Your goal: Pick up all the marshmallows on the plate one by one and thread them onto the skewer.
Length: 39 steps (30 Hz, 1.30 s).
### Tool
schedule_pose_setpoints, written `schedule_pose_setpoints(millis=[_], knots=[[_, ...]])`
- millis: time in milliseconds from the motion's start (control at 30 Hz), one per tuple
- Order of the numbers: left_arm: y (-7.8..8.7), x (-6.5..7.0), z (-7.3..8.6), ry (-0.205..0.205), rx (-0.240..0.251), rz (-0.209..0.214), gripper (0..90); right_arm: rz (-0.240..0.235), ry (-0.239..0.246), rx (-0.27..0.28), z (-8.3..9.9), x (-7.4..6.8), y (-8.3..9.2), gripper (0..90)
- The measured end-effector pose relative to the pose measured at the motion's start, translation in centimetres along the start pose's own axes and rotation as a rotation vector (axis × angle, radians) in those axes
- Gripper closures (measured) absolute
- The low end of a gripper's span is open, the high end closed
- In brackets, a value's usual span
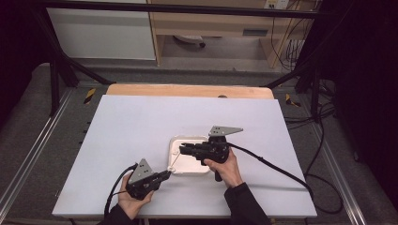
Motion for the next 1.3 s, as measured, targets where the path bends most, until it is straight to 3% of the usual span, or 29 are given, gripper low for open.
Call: schedule_pose_setpoints(millis=[1233,1267,1300], knots=[[-0.4,0.3,0.2,-0.009,-0.023,-0.006,88.6,-0.043,-0.003,-0.012,1.5,-0.6,-1.0,83.1],[-0.4,0.3,0.2,-0.009,-0.021,-0.007,88.7,-0.046,-0.003,-0.014,1.6,-0.6,-1.1,83.1],[-0.3,0.3,-0.2,-0.007,0.011,0.005,88.6,-0.049,-0.005,-0.017,1.6,-0.6,-1.1,83.1]])
Point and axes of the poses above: each handheld gripper's, and its own axes: y roughly backward along the jaws, z roughly out of its underside, x roughly to its right, the point moved 7 cm from there along -y, roughly forward along the jaws, and after that the axes turned 2 degrees about y, right-handed, at the moved point
